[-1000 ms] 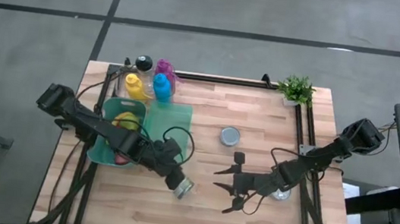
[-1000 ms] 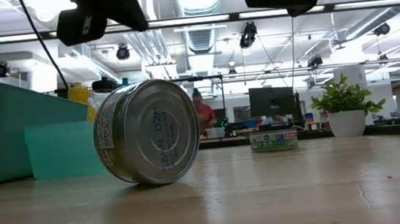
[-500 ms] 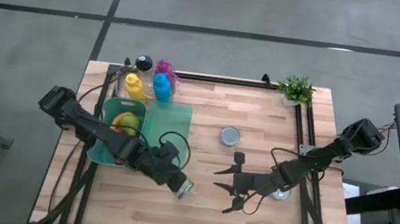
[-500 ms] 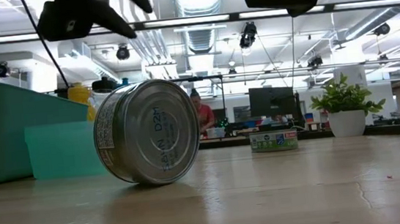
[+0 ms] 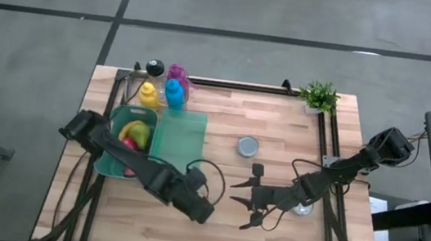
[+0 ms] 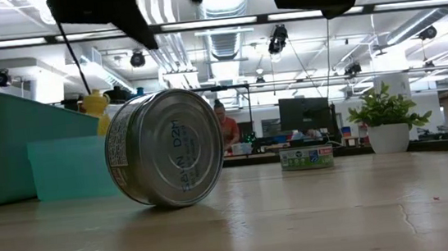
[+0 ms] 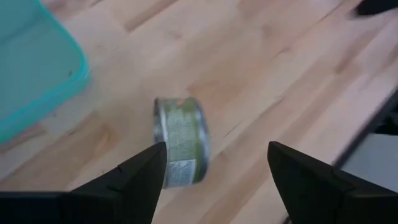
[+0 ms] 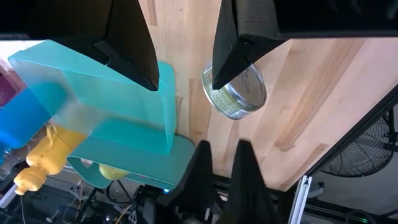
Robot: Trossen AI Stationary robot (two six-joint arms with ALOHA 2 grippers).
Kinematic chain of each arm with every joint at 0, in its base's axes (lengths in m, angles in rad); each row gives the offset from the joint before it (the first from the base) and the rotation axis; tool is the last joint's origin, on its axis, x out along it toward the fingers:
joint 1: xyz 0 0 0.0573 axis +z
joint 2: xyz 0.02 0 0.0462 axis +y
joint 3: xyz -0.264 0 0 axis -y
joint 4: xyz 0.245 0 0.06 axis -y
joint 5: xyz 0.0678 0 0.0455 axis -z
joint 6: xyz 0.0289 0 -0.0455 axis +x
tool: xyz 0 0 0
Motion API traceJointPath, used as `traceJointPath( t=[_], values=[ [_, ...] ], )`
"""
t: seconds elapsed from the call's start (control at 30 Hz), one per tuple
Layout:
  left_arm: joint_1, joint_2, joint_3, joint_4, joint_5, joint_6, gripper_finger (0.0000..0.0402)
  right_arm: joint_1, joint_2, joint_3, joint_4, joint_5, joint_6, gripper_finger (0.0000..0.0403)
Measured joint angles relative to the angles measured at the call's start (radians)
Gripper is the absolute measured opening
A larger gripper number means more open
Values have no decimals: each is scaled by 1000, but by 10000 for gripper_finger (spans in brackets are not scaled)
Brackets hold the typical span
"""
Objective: Pick & Place Food Item
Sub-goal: Put the bottom green tuna can into the light green bin
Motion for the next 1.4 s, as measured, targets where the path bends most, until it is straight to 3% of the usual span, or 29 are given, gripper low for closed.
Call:
traceJointPath(
  t=[0.37,1.23,1.4],
  values=[
    [5,125,29,-42,101,-35,285,-1,0,0,1,0,0,147],
    [5,201,-102,126,73,3,285,-1,0,0,0,0,1,147],
    [5,201,-102,123,73,3,258,0,0,0,0,0,1,147]
  ],
)
